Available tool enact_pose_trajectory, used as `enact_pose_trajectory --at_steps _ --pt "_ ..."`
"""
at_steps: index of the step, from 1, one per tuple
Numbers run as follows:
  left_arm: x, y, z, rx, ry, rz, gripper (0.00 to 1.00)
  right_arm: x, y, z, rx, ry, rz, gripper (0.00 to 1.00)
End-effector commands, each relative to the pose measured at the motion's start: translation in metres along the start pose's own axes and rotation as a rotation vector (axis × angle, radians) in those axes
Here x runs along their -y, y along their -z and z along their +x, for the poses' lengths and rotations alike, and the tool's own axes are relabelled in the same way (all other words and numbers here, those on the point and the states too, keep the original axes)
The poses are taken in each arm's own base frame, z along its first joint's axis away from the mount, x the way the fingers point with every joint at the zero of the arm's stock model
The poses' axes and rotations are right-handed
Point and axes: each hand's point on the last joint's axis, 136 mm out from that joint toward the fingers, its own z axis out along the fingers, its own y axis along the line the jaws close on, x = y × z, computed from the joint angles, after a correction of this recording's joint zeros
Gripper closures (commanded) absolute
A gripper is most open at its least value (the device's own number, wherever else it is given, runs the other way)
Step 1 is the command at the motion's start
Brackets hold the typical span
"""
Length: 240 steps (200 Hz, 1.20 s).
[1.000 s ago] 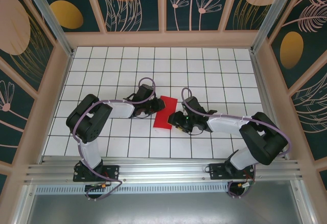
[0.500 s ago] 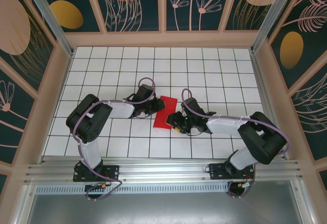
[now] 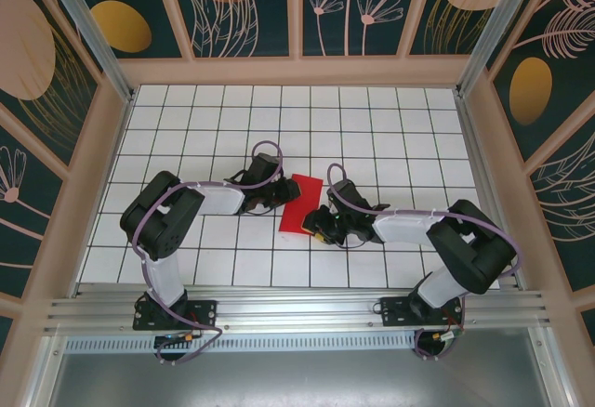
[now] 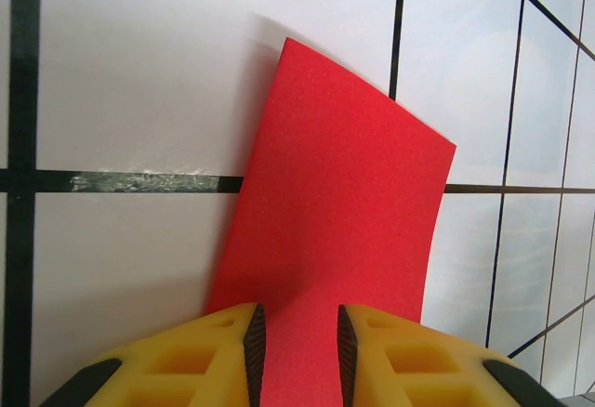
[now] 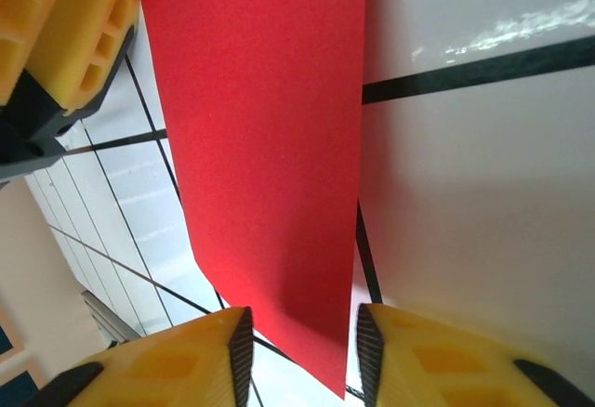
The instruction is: Fold a paper plane with a square sheet of paper (pick it up from the middle)
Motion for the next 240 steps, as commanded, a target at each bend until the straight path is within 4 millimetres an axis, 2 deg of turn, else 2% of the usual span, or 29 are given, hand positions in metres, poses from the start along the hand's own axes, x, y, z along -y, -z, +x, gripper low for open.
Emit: enact_pose_trajectory --at_steps 1,57,81,117,134,172,203,240 --pt "-0.010 0.004 0.007 -0.013 0.017 -0.032 0.70 -0.001 0.000 0.001 0.007 0.004 -0.013 0.70" --pt "-0.003 0.016 0.003 0.014 0.009 -0.018 0.70 0.006 0.010 -0.010 0.068 -0.033 0.003 0.89" --pt "0.007 0.023 0.000 0.024 -0.005 0.014 0.68 0.010 0.011 -0.011 0.062 -0.024 0.018 1.00" --pt "0.028 0.031 0.000 0.017 -0.035 0.100 0.64 0.012 0.010 -0.006 -0.014 0.053 0.055 1.00" --pt "0.029 0.032 0.000 0.017 -0.052 0.105 0.63 0.017 0.012 -0.003 -0.068 0.098 0.073 1.00" --pt "0.021 0.019 -0.001 0.001 -0.076 0.062 0.64 0.022 0.012 0.003 -0.147 0.154 0.102 1.00" --pt "-0.002 0.007 -0.001 -0.003 -0.070 -0.035 0.66 0.021 0.014 -0.005 -0.111 0.134 0.099 1.00" --pt "-0.011 0.002 0.003 -0.014 -0.061 -0.059 0.68 0.009 0.019 -0.017 -0.014 0.076 0.037 0.89"
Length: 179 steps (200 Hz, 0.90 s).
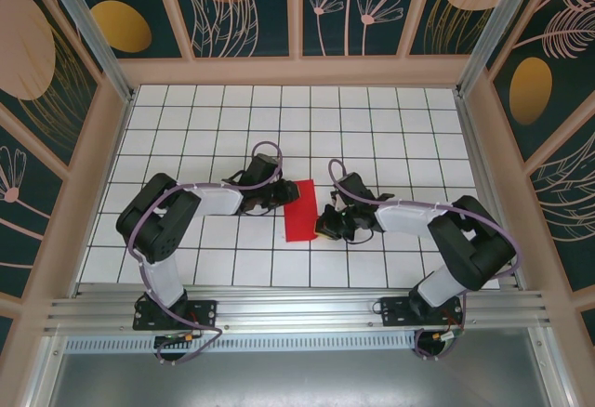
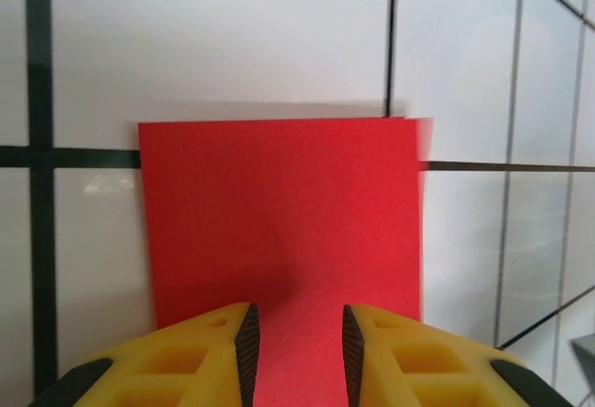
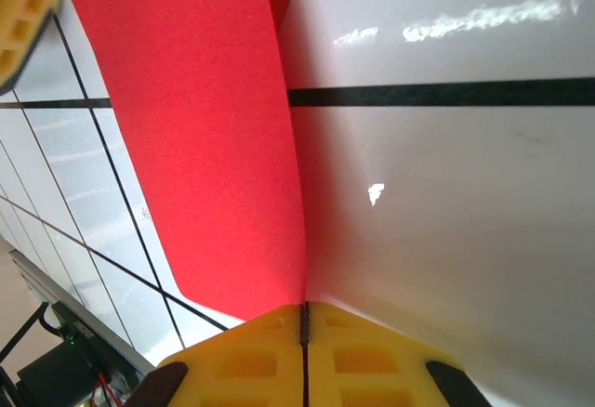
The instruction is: Fold a paper plane with a square sheet of paper (pick it up from the middle)
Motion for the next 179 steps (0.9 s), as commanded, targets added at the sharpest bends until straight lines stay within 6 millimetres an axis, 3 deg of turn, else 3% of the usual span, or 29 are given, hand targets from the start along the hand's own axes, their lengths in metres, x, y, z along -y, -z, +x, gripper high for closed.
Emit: enact_pose_trajectory --at_steps 1,92,150,179 --pt "-0.007 -0.004 -0.001 -0.004 -0.013 -0.038 0.68 -0.012 0.010 -0.011 0.075 -0.036 -0.055 0.89" --pt "-0.014 -0.007 0.004 -0.018 -0.012 -0.050 0.69 -0.042 0.015 -0.023 0.127 -0.021 -0.145 0.96" --pt "-0.011 -0.006 0.004 -0.020 -0.017 -0.039 0.69 -0.062 -0.004 -0.036 0.119 0.039 -0.158 0.95" --pt "-0.005 -0.003 0.002 -0.018 -0.017 -0.020 0.68 -0.062 -0.017 -0.038 0.109 0.050 -0.139 0.96"
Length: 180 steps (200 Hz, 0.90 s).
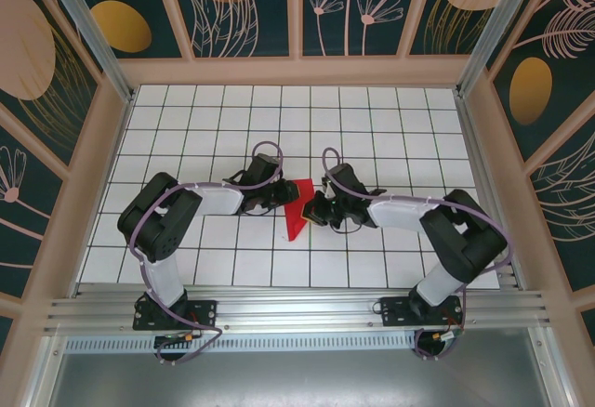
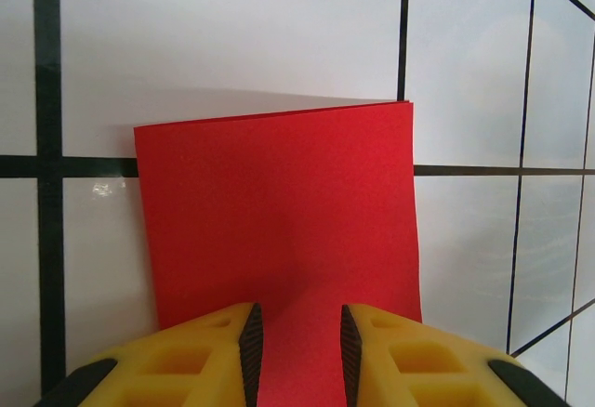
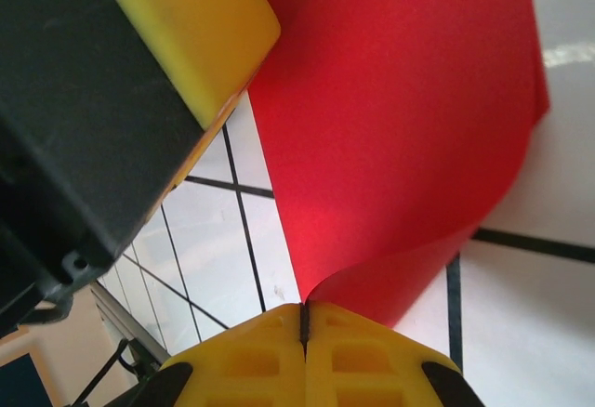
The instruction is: Fold a paper plane with a square sheet of paper (pick it up from the middle)
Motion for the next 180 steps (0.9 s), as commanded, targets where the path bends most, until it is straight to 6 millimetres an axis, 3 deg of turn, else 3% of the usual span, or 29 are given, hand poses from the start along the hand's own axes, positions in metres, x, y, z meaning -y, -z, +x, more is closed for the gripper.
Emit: enact_pose_trajectory --at_steps 1,41,72,117,180 --pt "-0.004 -0.002 0.004 -0.023 -0.009 -0.015 0.68 -0.012 -0.008 -0.008 0.019 0.047 -0.017 0.96" --pt "0.023 0.019 -0.019 0.058 -0.025 0.042 0.66 -0.006 -0.018 -0.007 0.013 0.050 0.018 0.95" --pt "0.013 0.026 -0.035 0.125 -0.014 -0.003 0.69 -0.003 -0.018 -0.008 0.021 0.056 0.036 0.95" --pt "-0.002 0.004 -0.025 0.059 -0.003 -0.030 0.76 -0.009 -0.018 -0.011 0.032 0.068 0.024 0.95" --pt "-0.014 -0.001 -0.020 0.039 -0.012 -0.077 0.77 -0.015 -0.023 -0.017 0.055 0.090 0.011 0.95"
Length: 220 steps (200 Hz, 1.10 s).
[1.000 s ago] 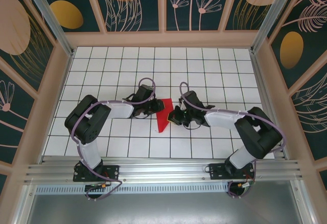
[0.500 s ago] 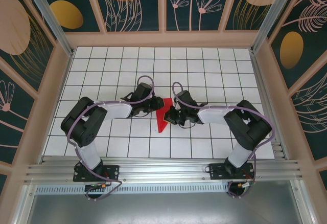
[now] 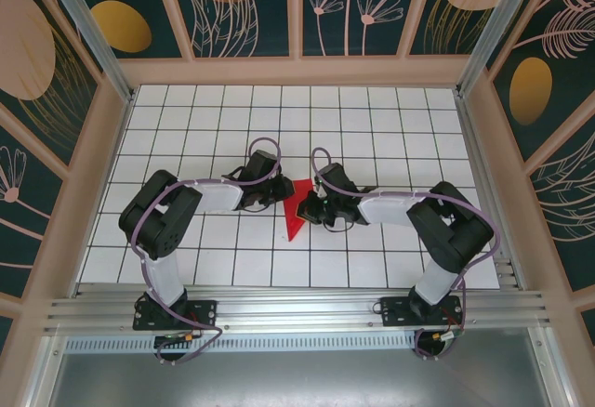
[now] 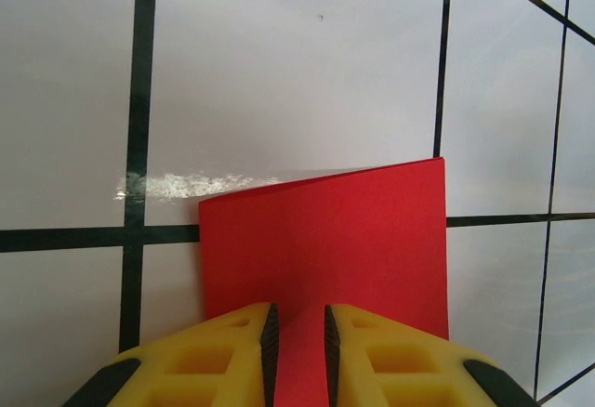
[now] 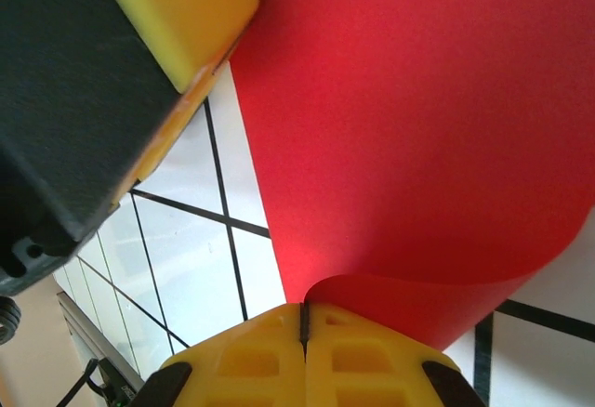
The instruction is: Fold a paper plane with a square sheet of paper (pick it up from the middle)
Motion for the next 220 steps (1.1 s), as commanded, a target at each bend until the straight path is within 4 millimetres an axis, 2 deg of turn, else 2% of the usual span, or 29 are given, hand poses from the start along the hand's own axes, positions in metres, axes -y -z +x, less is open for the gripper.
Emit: enact_pose_trajectory --at_steps 1,33,143,220 --pt "-0.004 -0.001 -0.001 -0.004 -0.024 -0.025 0.76 -0.012 -0.005 -0.011 0.038 0.043 -0.019 0.95" --pt "-0.009 -0.003 0.003 -0.014 -0.022 -0.036 0.76 -0.008 -0.009 -0.012 0.048 0.052 -0.001 0.95" --pt "-0.007 -0.004 0.003 -0.021 -0.030 -0.029 0.76 -0.003 -0.018 -0.013 0.036 0.087 0.046 0.94" --pt "-0.006 -0.004 0.004 -0.027 -0.031 -0.024 0.76 -0.003 -0.021 -0.006 0.001 0.112 0.061 0.92"
